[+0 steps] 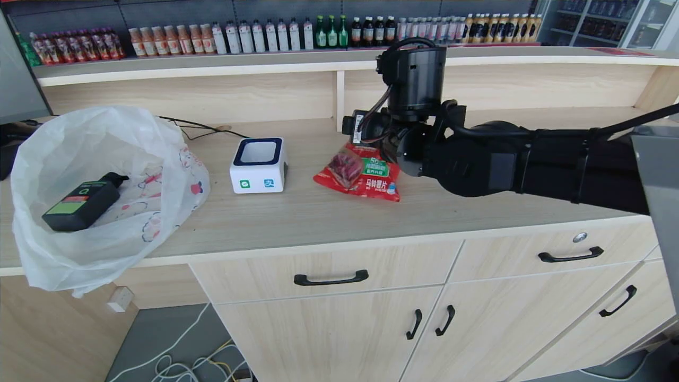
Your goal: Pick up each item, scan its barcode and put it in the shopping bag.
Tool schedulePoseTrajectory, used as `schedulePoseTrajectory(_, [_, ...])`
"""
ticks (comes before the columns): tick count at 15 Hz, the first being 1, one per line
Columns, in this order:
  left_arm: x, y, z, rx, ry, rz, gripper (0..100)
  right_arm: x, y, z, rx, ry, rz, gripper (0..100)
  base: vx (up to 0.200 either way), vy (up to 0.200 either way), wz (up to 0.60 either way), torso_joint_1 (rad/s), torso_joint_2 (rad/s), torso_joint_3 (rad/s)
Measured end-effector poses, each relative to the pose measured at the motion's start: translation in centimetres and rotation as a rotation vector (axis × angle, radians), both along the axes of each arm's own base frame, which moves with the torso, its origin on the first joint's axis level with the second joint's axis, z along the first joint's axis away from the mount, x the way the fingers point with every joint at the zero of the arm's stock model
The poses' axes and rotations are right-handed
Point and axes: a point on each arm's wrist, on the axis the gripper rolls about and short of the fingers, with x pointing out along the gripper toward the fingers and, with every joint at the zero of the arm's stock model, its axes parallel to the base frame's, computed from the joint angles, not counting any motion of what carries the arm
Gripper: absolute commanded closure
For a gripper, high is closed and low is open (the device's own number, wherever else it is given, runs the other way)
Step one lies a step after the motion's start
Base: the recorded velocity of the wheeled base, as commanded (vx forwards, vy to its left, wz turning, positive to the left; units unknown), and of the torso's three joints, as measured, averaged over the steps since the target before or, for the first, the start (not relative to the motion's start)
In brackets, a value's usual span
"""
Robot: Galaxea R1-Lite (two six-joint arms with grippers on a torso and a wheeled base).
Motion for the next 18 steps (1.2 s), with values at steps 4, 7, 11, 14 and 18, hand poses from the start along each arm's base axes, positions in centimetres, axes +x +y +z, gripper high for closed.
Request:
schedulePoseTrajectory(4, [0.0, 0.0, 0.0, 0.000, 0.000, 0.000, 0, 0.7, 0.8, -1.8, -0.004, 0.029, 0.000, 0, 0.000, 0.000, 0.00, 0.000, 0.00, 0.000])
schedulePoseTrajectory(7, [0.0, 0.0, 0.0, 0.000, 0.000, -0.001, 0, 0.8, 1.3, -2.5, -0.006, 0.041, 0.006, 0, 0.000, 0.000, 0.00, 0.000, 0.00, 0.000])
schedulePoseTrajectory(11, [0.0, 0.0, 0.0, 0.000, 0.000, 0.000, 0, 1.1, 1.5, -3.2, -0.003, 0.052, -0.001, 0, 0.000, 0.000, 0.00, 0.000, 0.00, 0.000])
schedulePoseTrajectory(14, [0.0, 0.0, 0.0, 0.000, 0.000, 0.000, 0, 1.2, 1.6, -3.4, -0.011, 0.055, -0.003, 0, 0.000, 0.000, 0.00, 0.000, 0.00, 0.000])
schedulePoseTrajectory(18, [0.0, 0.0, 0.0, 0.000, 0.000, 0.000, 0, 1.9, 0.6, -3.8, -0.099, 0.045, -0.020, 0, 0.000, 0.000, 0.00, 0.000, 0.00, 0.000])
